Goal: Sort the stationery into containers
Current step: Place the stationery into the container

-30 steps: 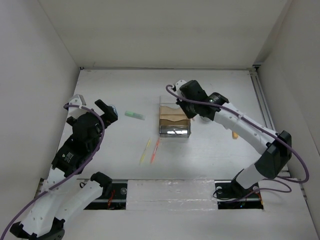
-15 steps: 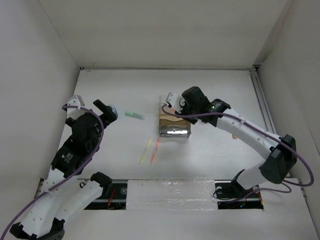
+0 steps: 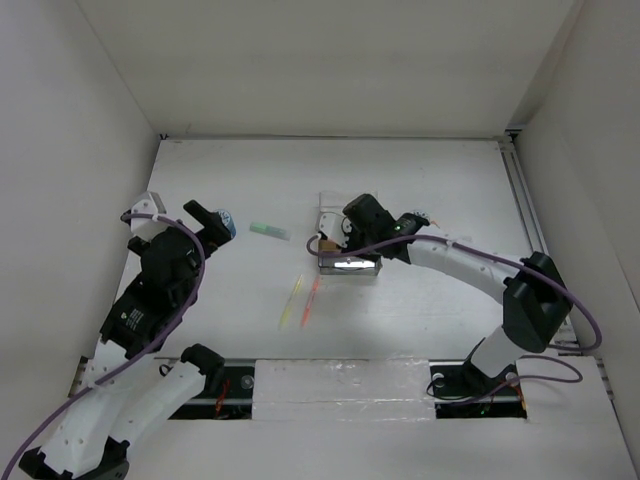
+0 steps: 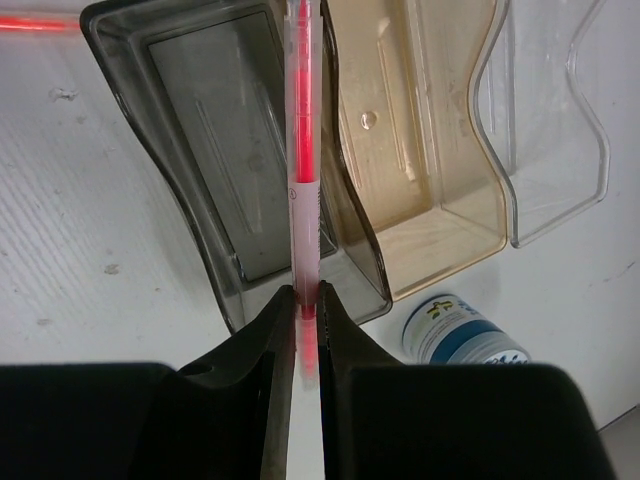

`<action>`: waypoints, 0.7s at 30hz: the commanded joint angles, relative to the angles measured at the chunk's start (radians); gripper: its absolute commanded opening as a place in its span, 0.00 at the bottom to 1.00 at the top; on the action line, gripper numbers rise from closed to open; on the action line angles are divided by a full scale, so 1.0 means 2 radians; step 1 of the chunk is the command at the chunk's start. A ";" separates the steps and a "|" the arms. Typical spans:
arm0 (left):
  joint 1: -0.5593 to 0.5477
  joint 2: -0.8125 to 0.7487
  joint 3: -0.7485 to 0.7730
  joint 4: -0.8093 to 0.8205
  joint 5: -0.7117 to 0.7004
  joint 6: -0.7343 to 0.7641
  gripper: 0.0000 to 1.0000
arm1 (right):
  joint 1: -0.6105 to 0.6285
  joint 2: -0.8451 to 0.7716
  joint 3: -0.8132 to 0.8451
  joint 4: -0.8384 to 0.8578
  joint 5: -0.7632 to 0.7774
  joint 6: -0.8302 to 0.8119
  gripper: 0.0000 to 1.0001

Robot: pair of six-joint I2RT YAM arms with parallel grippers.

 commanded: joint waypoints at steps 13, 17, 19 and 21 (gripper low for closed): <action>0.002 -0.011 -0.001 0.004 -0.005 -0.016 1.00 | -0.002 0.027 -0.027 0.086 0.005 -0.008 0.00; 0.002 -0.011 -0.001 0.004 -0.005 -0.016 1.00 | -0.002 0.033 -0.027 0.097 0.006 -0.003 0.00; 0.002 -0.011 -0.001 0.004 -0.005 -0.016 1.00 | -0.002 0.040 -0.027 0.093 0.006 -0.003 0.00; 0.002 -0.016 -0.001 0.004 -0.005 -0.016 1.00 | -0.002 0.040 -0.027 0.092 0.006 0.002 0.00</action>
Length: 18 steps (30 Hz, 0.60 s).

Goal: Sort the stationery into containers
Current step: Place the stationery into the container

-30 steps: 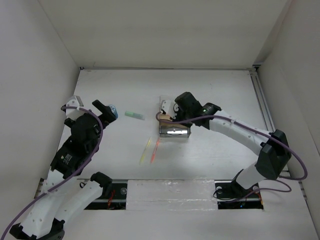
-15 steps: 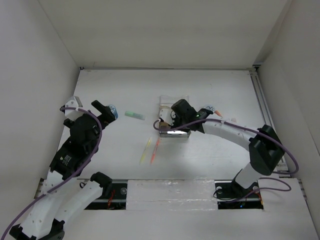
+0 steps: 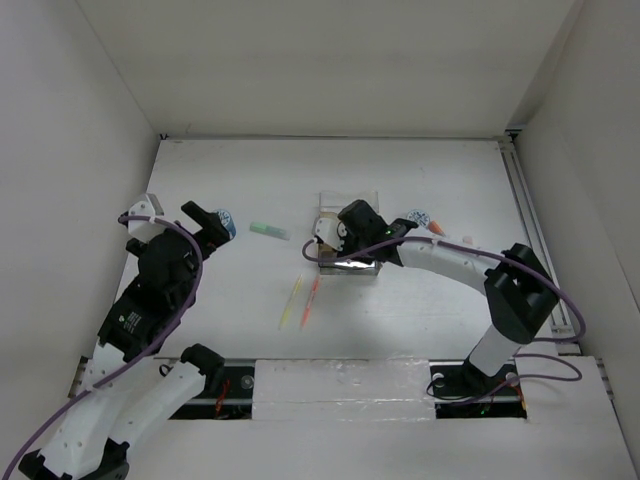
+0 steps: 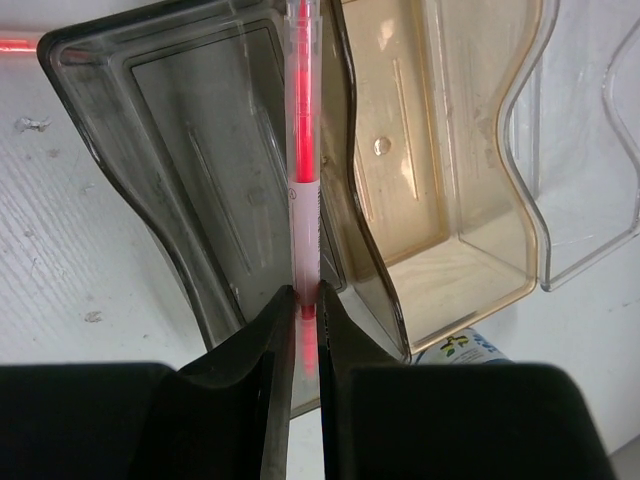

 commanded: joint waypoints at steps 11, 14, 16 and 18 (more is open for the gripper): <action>0.002 -0.008 -0.001 0.004 -0.005 -0.015 1.00 | -0.011 0.010 0.016 0.008 0.014 0.024 0.00; 0.002 -0.008 -0.001 0.004 -0.005 -0.015 1.00 | -0.011 0.015 0.020 0.004 0.009 0.024 0.05; 0.002 -0.008 -0.001 0.004 -0.005 -0.011 1.00 | -0.011 0.019 0.020 -0.002 0.009 0.024 0.13; 0.002 -0.008 -0.001 0.004 -0.005 -0.011 1.00 | -0.011 0.019 0.020 -0.002 0.009 0.028 0.21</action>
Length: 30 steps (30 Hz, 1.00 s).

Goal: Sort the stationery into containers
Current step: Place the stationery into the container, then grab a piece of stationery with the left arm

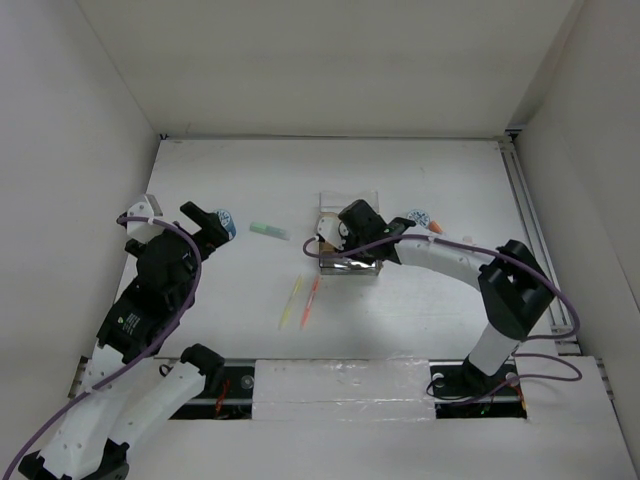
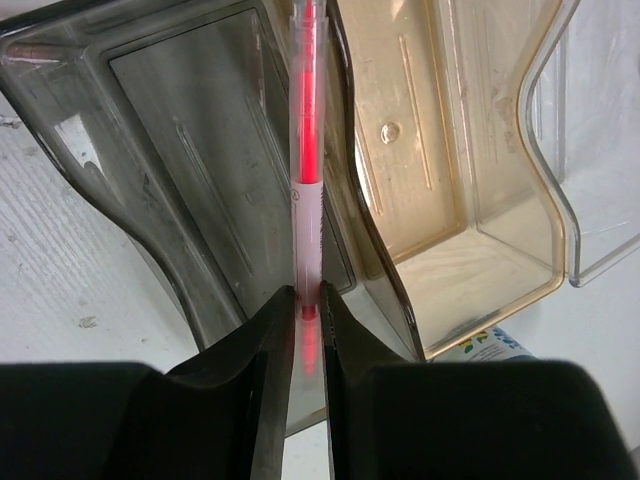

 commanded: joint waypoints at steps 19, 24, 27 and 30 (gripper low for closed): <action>0.002 0.006 -0.006 0.000 0.008 -0.011 1.00 | -0.013 -0.113 0.020 0.061 -0.044 0.072 0.38; 0.002 0.044 0.005 -0.042 0.037 -0.034 1.00 | -0.004 -0.185 0.062 0.066 -0.024 0.167 0.72; 0.002 0.072 0.020 -0.049 0.083 -0.027 1.00 | 0.041 -0.198 0.075 0.073 0.035 0.256 1.00; 0.002 0.110 0.031 -0.042 0.146 -0.010 1.00 | 0.080 -0.217 0.060 0.096 0.166 0.364 1.00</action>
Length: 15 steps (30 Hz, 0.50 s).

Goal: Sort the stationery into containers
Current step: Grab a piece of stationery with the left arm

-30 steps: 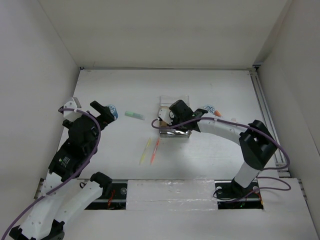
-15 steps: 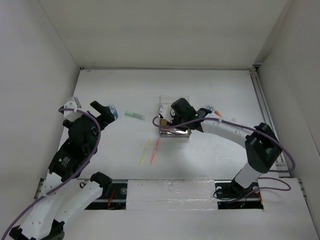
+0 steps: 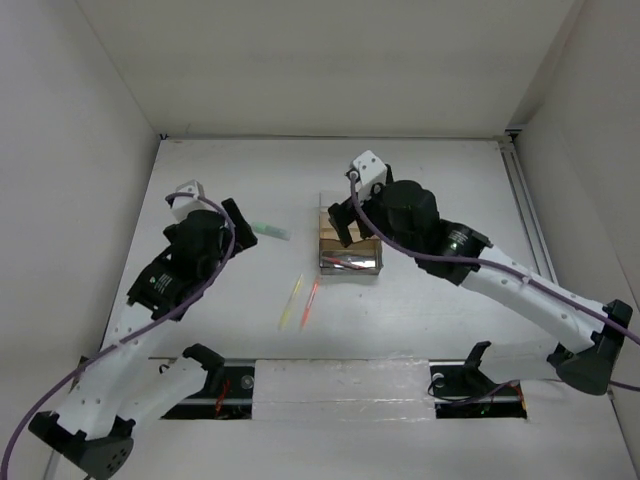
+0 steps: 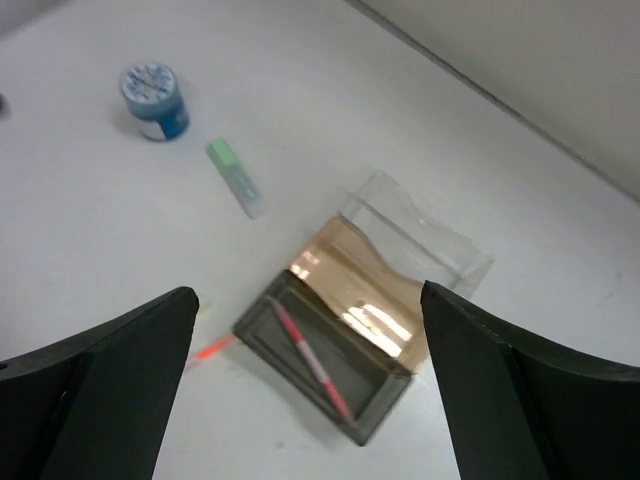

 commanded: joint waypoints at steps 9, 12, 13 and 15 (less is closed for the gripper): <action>-0.013 0.165 0.041 -0.039 0.152 0.074 1.00 | 0.032 -0.076 0.013 -0.057 0.111 0.305 1.00; -0.019 0.200 0.036 -0.045 0.167 0.074 0.95 | 0.032 -0.159 -0.051 -0.025 0.120 0.318 1.00; -0.019 0.221 0.031 -0.045 0.188 0.074 0.93 | 0.032 -0.182 -0.065 -0.018 0.120 0.318 1.00; -0.019 0.240 0.024 -0.045 0.207 0.086 0.91 | 0.032 -0.239 -0.099 0.005 0.099 0.318 1.00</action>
